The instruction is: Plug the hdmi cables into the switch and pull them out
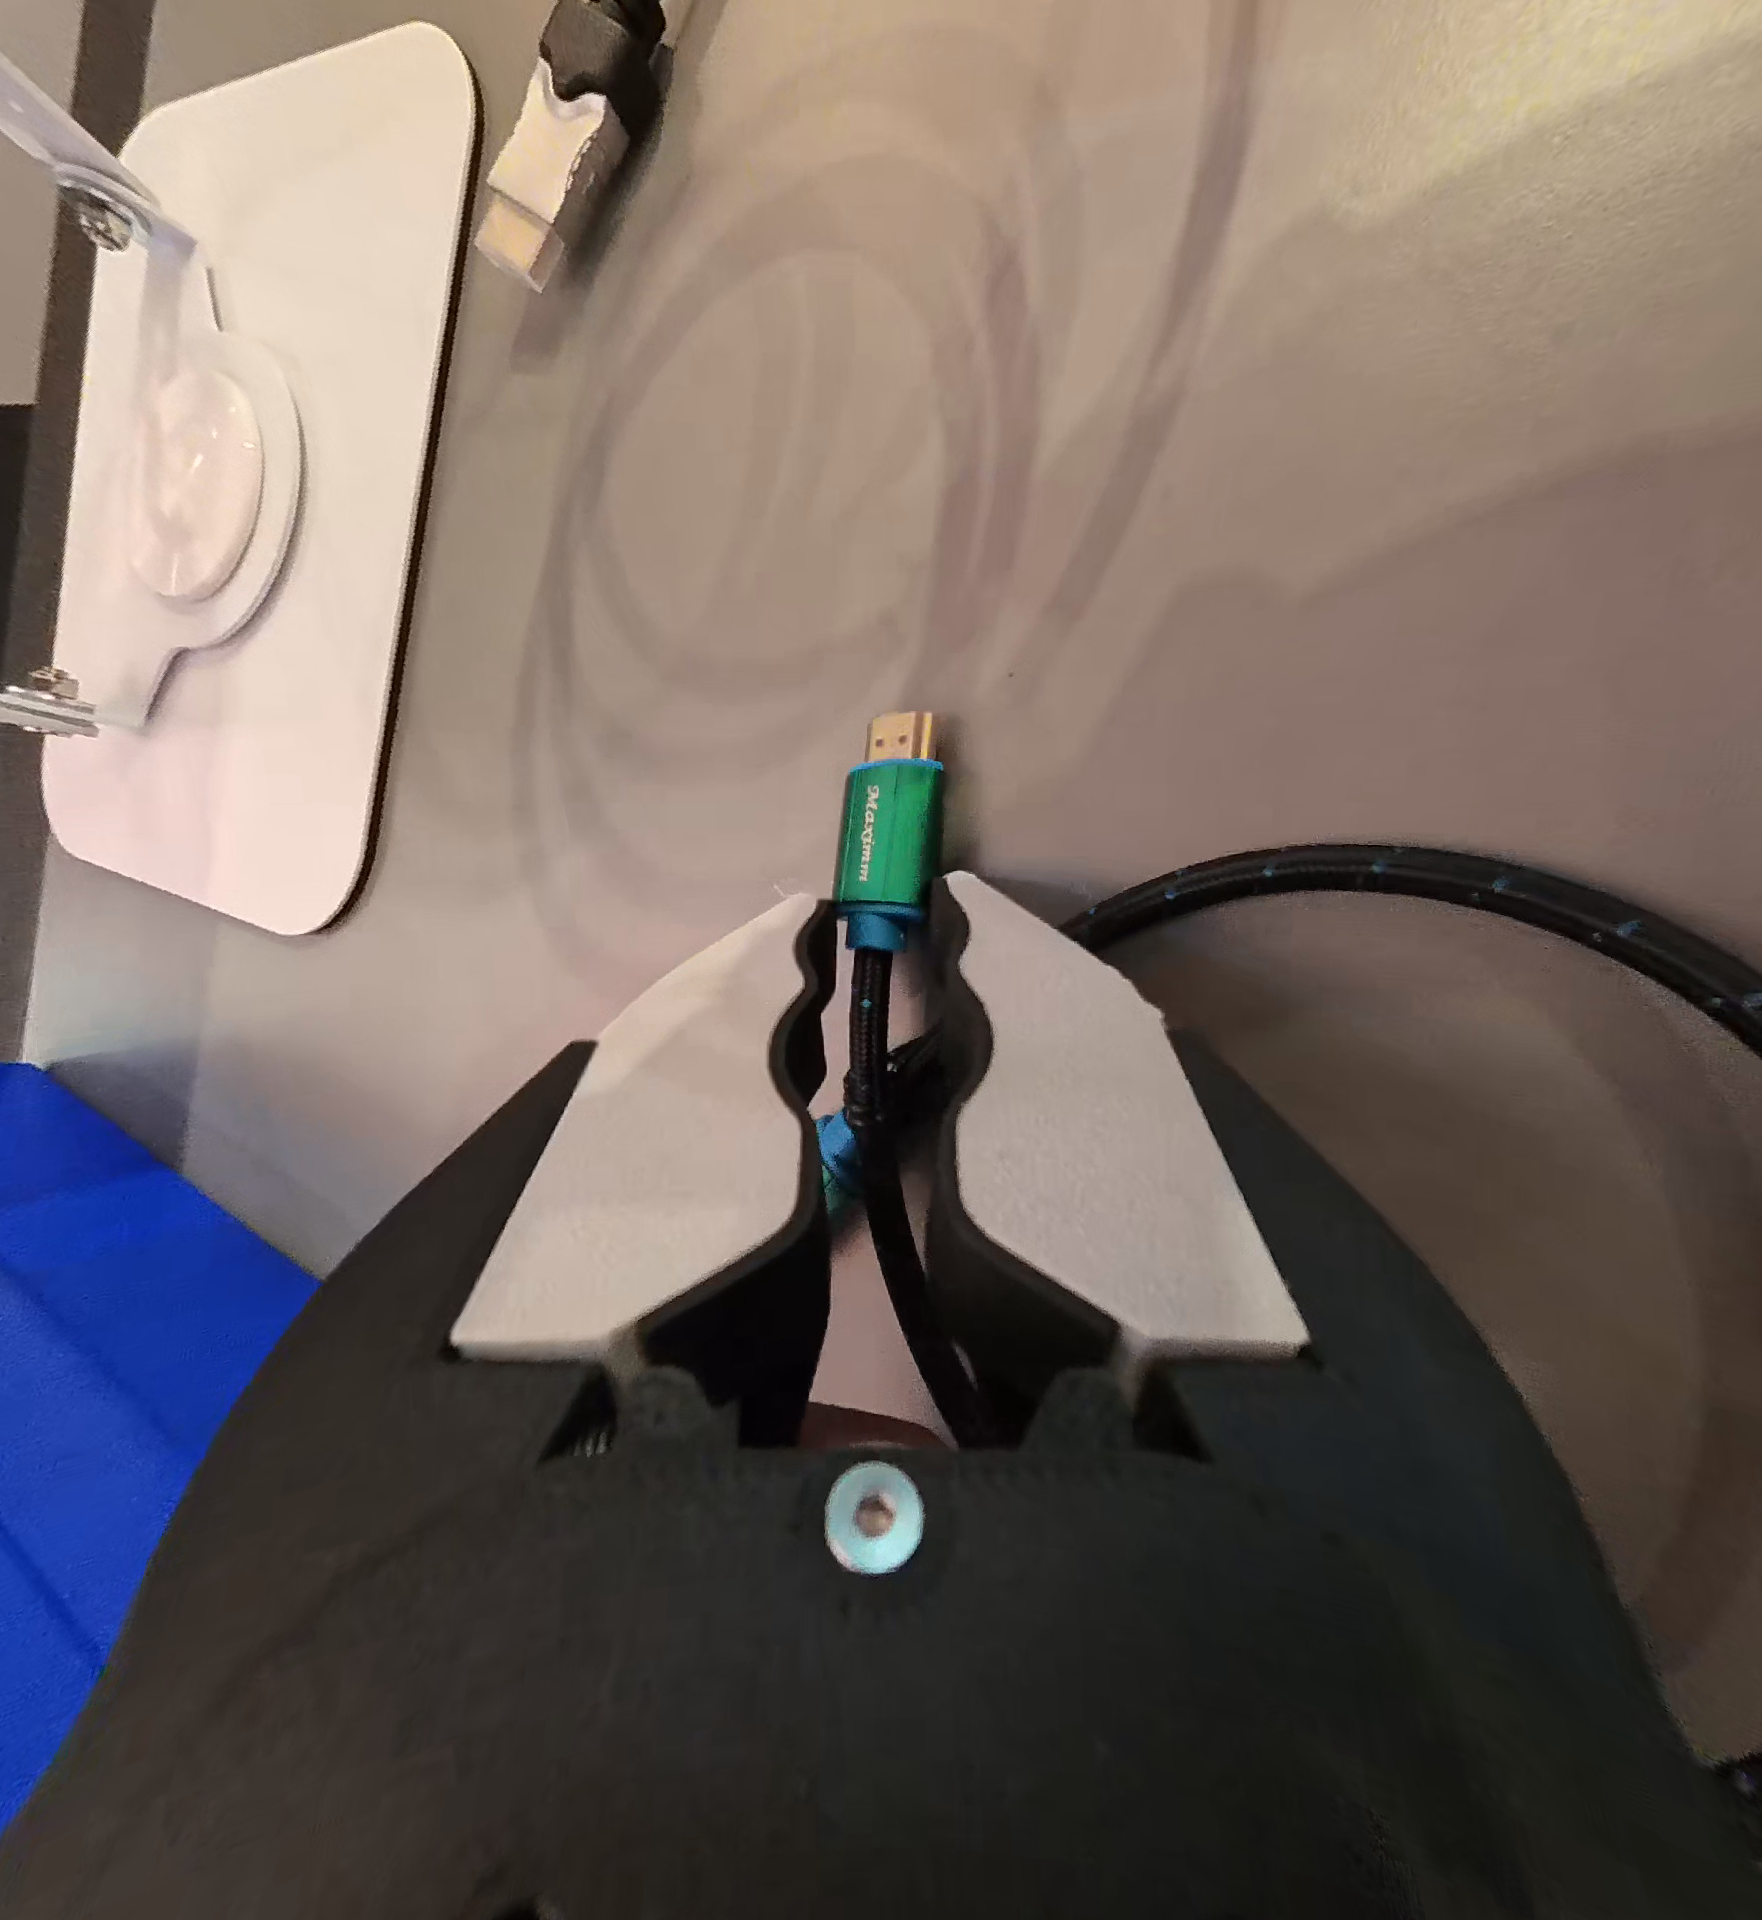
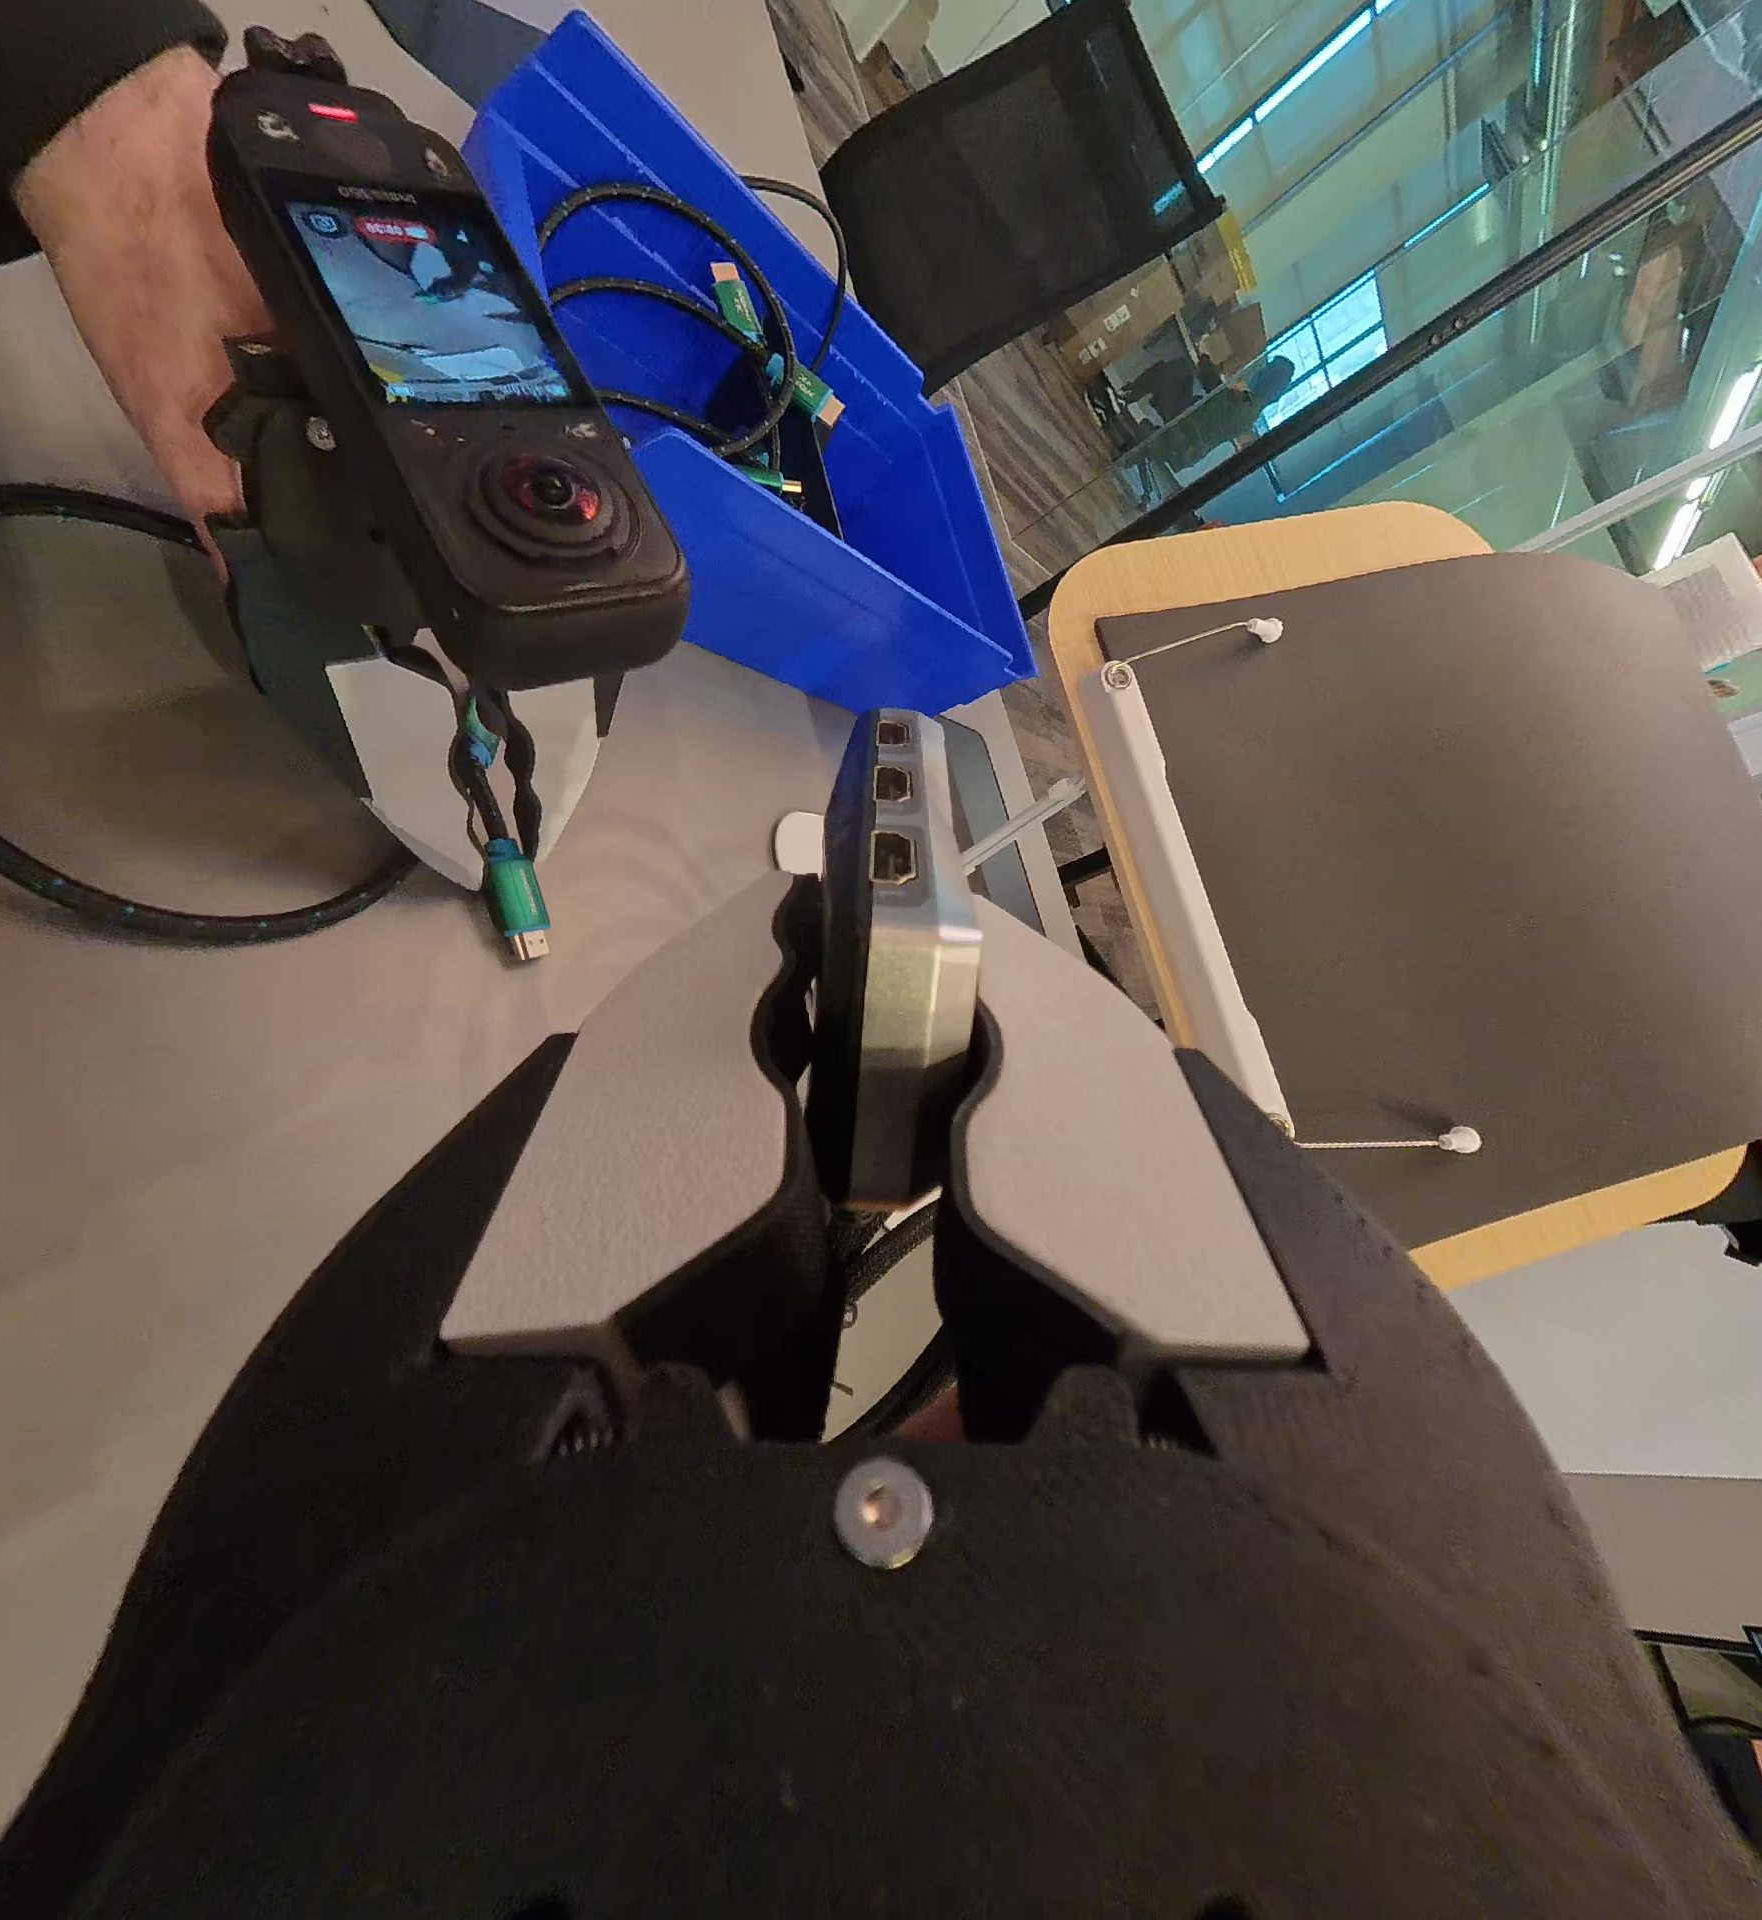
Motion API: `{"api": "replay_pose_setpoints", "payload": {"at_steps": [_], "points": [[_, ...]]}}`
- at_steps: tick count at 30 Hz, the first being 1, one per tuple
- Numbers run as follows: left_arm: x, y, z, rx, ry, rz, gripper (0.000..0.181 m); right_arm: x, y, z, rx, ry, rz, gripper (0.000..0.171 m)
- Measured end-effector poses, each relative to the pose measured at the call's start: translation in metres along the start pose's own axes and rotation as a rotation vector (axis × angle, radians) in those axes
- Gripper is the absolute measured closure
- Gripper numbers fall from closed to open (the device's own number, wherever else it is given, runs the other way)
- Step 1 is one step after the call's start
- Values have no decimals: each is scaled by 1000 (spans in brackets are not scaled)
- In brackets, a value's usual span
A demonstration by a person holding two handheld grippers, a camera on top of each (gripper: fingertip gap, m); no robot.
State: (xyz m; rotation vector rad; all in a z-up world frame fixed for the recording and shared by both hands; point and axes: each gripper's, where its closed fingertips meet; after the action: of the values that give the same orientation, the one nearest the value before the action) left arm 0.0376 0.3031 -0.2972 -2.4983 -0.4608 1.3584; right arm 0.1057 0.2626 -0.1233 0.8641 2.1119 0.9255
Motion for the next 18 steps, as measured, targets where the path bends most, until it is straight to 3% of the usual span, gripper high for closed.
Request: {"api": "replay_pose_setpoints", "payload": {"at_steps": [5, 11, 18], "points": [[-11, -10, -5, -50, 56, -51, 165, 1, 1, 2, -17, -14, 15, 151], [-60, -25, -29, -102, 147, -79, 171, 10, -8, 5, -76, -55, 17, 151], [-95, -32, -42, -16, 142, -143, 172, 22, -19, 9, -117, -103, 17, 151]]}}
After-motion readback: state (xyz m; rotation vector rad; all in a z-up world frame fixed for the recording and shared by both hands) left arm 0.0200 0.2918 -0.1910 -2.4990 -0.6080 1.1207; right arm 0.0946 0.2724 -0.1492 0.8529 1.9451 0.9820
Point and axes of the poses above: each gripper's, where its closed fingertips meet, x out along the fingers, z out of its underside, y = z × x across the jaws, and after that the axes turned 4 degrees about -x, right-handed
